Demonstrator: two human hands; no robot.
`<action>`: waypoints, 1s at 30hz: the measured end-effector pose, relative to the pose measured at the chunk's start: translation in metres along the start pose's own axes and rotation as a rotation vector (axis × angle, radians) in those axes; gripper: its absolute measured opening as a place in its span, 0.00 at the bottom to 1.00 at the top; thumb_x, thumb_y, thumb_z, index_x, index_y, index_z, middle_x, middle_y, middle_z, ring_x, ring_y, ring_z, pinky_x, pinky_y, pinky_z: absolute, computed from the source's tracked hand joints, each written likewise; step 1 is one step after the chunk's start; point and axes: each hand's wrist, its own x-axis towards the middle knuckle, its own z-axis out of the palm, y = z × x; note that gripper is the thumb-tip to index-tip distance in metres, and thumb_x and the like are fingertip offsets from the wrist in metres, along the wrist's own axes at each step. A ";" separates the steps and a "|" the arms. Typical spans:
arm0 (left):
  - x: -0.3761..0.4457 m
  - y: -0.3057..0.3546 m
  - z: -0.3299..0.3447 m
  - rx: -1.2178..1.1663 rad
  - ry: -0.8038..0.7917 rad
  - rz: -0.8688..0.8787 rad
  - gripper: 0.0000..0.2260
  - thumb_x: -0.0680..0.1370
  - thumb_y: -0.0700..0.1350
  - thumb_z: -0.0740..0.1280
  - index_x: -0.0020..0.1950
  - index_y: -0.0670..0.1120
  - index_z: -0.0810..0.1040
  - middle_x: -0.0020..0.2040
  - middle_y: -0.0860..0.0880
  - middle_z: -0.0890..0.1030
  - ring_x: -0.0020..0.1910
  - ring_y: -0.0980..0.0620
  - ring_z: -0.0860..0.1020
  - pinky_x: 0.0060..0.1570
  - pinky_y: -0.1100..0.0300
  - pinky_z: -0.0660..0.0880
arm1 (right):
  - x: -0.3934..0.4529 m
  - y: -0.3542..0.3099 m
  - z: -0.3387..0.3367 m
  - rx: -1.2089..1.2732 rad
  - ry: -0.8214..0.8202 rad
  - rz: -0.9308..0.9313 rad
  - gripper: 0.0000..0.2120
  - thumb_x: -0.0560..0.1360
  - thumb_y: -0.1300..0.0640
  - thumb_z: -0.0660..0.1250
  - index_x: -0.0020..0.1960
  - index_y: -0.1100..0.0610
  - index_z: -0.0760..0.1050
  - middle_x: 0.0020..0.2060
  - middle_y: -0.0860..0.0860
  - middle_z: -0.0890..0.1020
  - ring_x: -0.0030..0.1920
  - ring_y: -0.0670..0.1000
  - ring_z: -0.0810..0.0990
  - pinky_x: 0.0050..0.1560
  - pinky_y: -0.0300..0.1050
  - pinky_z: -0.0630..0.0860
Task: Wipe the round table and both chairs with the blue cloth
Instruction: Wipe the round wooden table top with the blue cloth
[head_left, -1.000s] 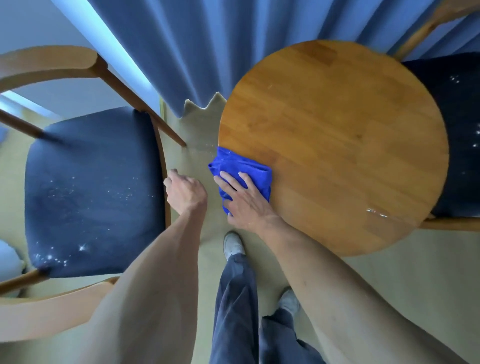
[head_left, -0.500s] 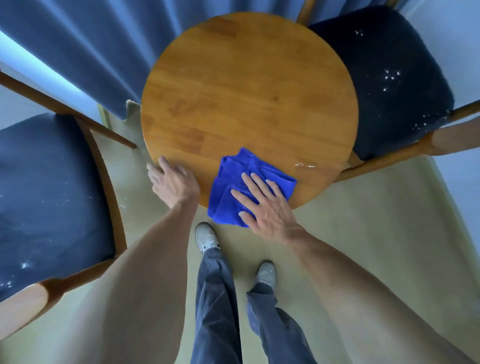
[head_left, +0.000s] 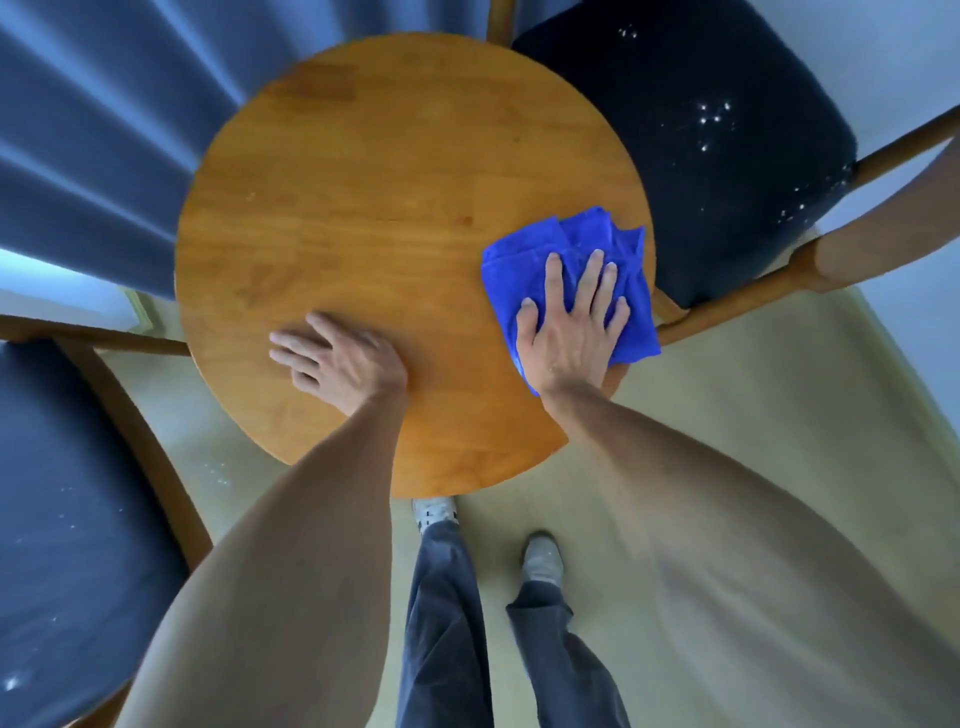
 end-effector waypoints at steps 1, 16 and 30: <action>0.007 0.010 -0.001 -0.007 0.001 0.022 0.24 0.78 0.47 0.55 0.75 0.48 0.62 0.79 0.38 0.49 0.77 0.35 0.47 0.71 0.44 0.53 | 0.005 -0.002 0.000 -0.004 -0.004 -0.020 0.28 0.81 0.41 0.51 0.78 0.48 0.59 0.78 0.61 0.56 0.78 0.62 0.54 0.73 0.65 0.55; 0.142 0.136 -0.003 -0.021 0.049 0.395 0.23 0.77 0.44 0.55 0.73 0.47 0.66 0.79 0.41 0.53 0.79 0.42 0.50 0.73 0.46 0.53 | 0.167 -0.102 0.008 -0.031 -0.031 -0.047 0.29 0.80 0.40 0.47 0.79 0.48 0.55 0.79 0.60 0.54 0.79 0.62 0.51 0.74 0.66 0.53; 0.156 0.208 0.030 -0.043 0.102 0.470 0.24 0.77 0.47 0.52 0.73 0.47 0.67 0.79 0.42 0.58 0.78 0.42 0.55 0.71 0.45 0.57 | 0.222 -0.130 0.012 0.014 -0.002 0.001 0.31 0.79 0.36 0.49 0.79 0.48 0.59 0.79 0.60 0.54 0.79 0.62 0.51 0.73 0.66 0.52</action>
